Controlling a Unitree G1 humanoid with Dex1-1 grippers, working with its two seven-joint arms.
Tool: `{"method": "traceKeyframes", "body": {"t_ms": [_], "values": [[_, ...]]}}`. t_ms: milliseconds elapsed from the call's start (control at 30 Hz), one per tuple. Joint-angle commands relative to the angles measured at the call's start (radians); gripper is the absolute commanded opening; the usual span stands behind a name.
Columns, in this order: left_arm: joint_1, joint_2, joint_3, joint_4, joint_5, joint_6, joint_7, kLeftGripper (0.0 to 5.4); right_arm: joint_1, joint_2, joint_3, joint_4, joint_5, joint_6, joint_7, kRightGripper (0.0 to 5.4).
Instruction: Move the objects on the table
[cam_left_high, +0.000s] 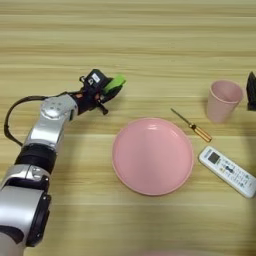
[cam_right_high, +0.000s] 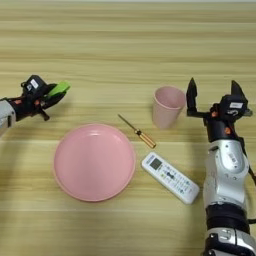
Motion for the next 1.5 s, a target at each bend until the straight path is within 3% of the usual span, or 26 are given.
{"method": "traceKeyframes", "body": {"t_ms": [33,200,600,1500], "values": [[0.009,-0.001,0.014,0.038,0.02,0.019,0.094,1.34,-0.011,-0.002,0.0,0.005,0.002,-0.003,0.004,5.4],[0.07,-0.036,-0.018,-0.001,0.031,0.047,0.146,1.34,-0.013,-0.003,-0.001,0.01,0.003,-0.005,0.006,5.4],[0.134,-0.058,-0.066,-0.058,0.081,0.076,0.203,1.34,-0.012,-0.002,0.0,0.006,0.002,-0.005,0.004,5.4],[0.152,-0.05,-0.121,-0.062,0.118,0.09,0.187,1.34,-0.016,-0.003,-0.002,0.013,0.003,-0.006,0.005,5.4]]}}
